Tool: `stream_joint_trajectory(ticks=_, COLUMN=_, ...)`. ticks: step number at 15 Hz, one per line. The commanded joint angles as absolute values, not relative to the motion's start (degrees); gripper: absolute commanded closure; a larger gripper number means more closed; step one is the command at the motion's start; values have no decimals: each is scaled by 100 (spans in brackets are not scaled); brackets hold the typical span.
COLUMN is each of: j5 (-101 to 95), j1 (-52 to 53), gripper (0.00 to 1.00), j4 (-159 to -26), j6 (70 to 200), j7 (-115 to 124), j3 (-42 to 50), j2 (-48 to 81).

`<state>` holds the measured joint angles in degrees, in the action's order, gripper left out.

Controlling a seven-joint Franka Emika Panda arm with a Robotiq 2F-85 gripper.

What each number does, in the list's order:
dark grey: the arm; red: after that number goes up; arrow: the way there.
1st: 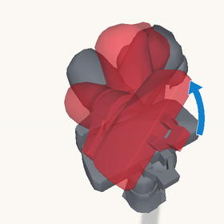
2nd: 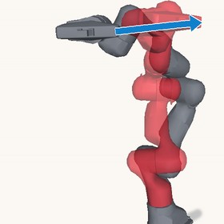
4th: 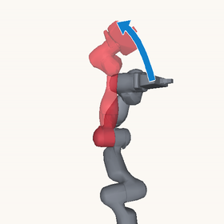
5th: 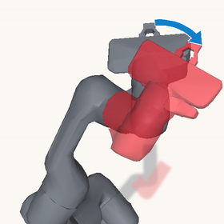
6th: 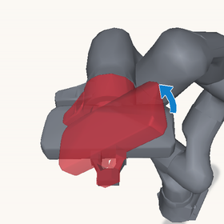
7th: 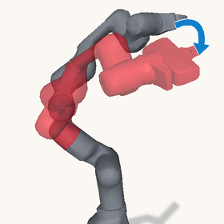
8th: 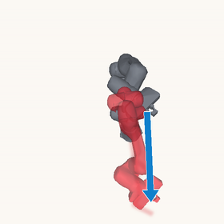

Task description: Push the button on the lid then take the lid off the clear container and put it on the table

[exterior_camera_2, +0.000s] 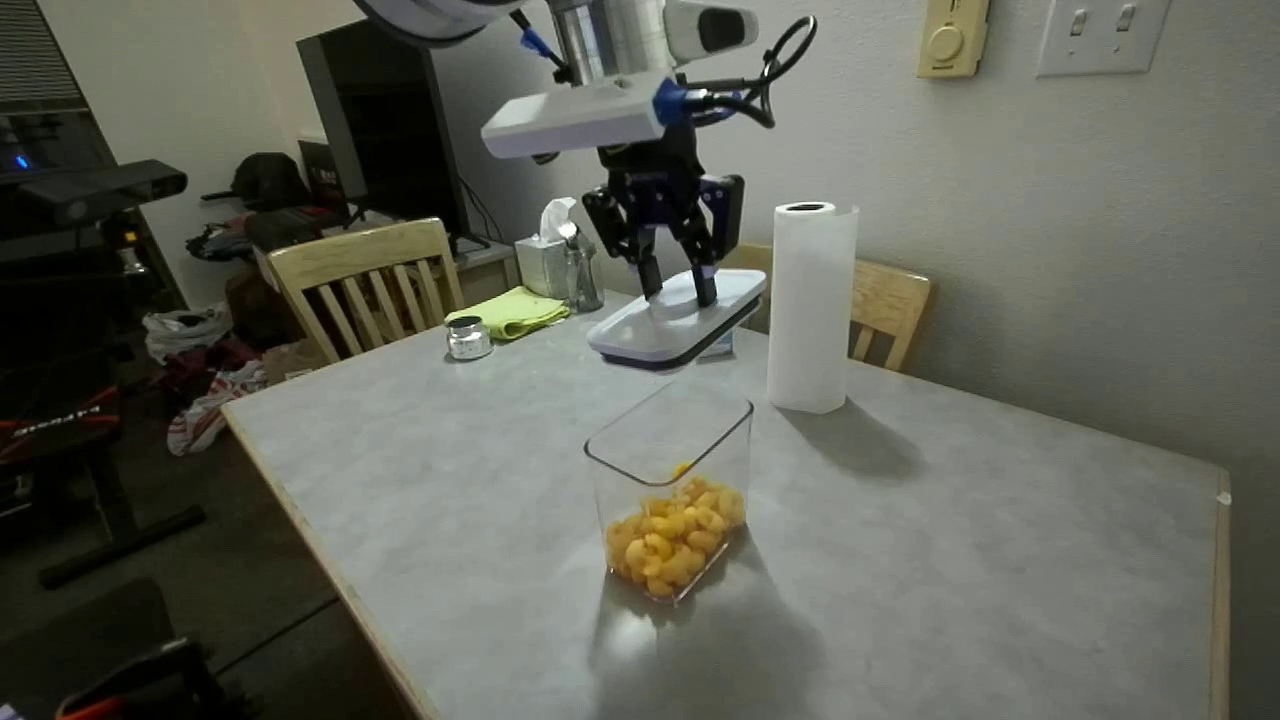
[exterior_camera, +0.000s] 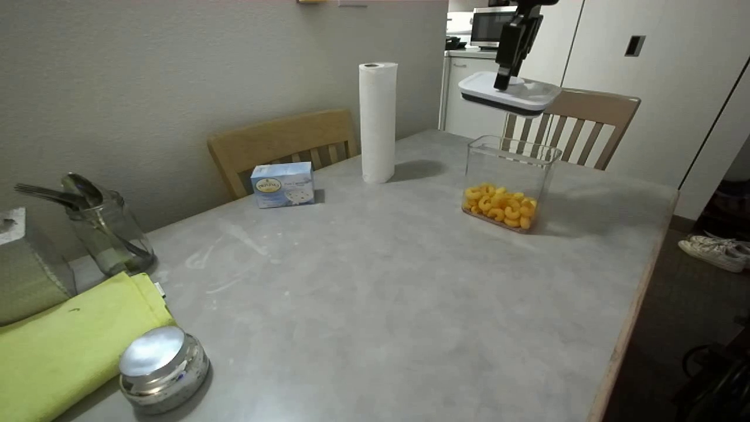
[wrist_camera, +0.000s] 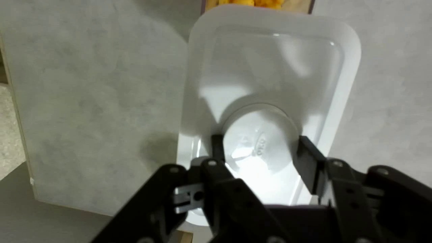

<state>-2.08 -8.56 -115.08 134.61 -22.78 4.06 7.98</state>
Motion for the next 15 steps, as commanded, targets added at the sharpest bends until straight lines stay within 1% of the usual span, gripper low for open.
stream_joint_trajectory(ticks=1, j5=-195, j1=-682, gripper=71, j4=-11493, j6=13474, j7=-2131, j3=334, j2=762)
stream_joint_trajectory(ticks=9, j5=-377, j1=-215, gripper=71, j4=-11351, j6=13714, j7=-1287, j3=132, j2=1306)
stream_joint_trajectory(ticks=15, j5=-524, j1=-97, gripper=71, j4=-11380, j6=14244, j7=-980, j3=147, j2=1947)
